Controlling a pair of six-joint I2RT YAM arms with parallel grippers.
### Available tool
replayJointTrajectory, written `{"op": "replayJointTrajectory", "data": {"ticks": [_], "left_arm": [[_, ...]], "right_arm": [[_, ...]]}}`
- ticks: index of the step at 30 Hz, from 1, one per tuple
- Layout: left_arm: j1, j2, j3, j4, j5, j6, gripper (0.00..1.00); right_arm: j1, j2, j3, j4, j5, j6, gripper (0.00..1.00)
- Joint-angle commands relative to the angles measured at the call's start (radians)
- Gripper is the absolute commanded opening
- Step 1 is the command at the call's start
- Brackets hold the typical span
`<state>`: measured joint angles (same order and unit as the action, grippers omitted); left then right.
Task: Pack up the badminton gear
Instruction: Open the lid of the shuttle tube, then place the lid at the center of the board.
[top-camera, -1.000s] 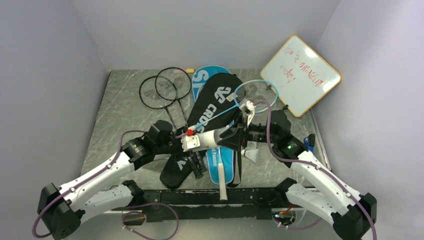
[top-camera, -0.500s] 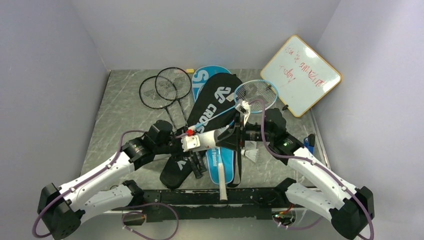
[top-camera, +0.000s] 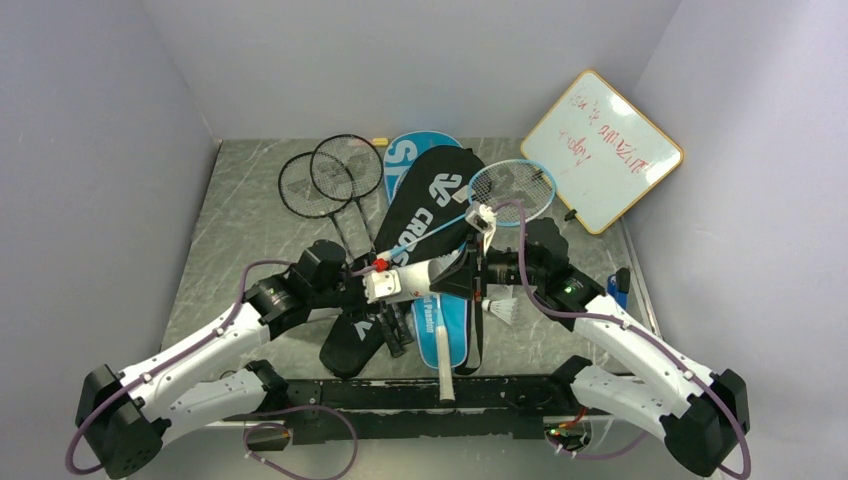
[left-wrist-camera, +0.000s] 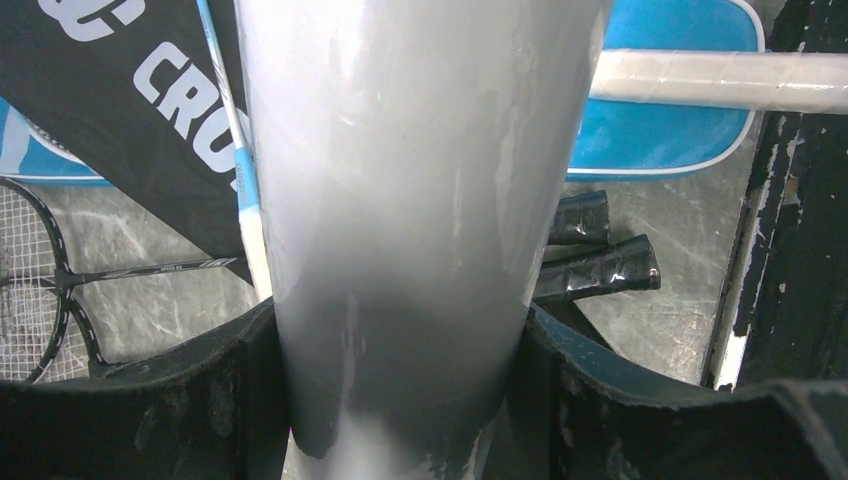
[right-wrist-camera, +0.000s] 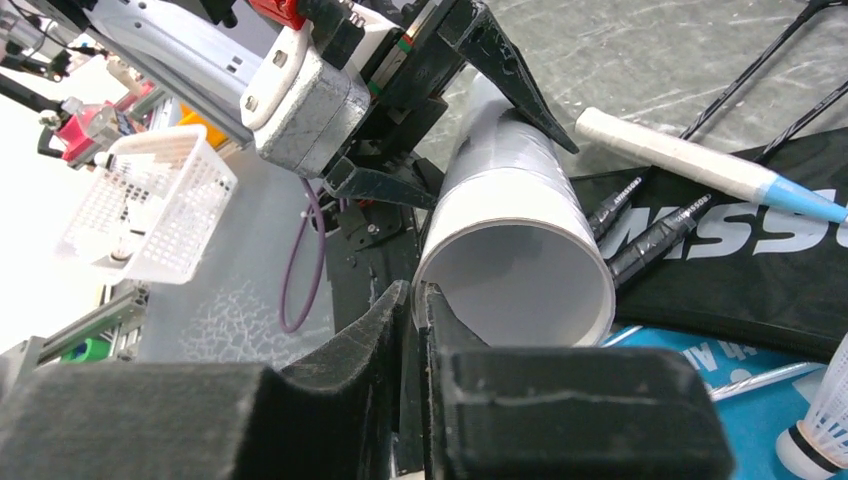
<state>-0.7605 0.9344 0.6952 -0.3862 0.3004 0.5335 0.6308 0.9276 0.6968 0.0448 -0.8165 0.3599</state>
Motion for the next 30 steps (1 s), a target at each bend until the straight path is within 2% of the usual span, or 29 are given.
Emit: {"op": "replayJointTrajectory", "data": {"ticks": [1,11,19,22,27,30], "left_arm": [[0.002,0.000,0.017,0.033,0.014,-0.011,0.13],[0.002,-0.014,0.009,0.035,0.008,-0.008,0.13],[0.003,-0.026,0.007,0.040,0.009,-0.010,0.13],[0.004,-0.025,0.009,0.038,0.004,-0.014,0.13],[0.003,-0.036,0.010,0.042,0.007,-0.019,0.14],[0.004,-0.049,0.008,0.049,0.015,-0.021,0.15]], "right_arm": [[0.007,-0.009,0.052,-0.007,0.024,-0.020,0.09],[0.004,-0.125,0.074,-0.095,0.228,-0.028,0.00],[0.006,-0.188,0.087,-0.158,0.402,-0.030,0.00],[0.005,-0.175,0.108,-0.230,0.608,-0.022,0.00],[0.004,-0.071,0.126,-0.375,1.073,0.057,0.00],[0.000,-0.013,0.111,-0.416,1.244,0.145,0.00]]}}
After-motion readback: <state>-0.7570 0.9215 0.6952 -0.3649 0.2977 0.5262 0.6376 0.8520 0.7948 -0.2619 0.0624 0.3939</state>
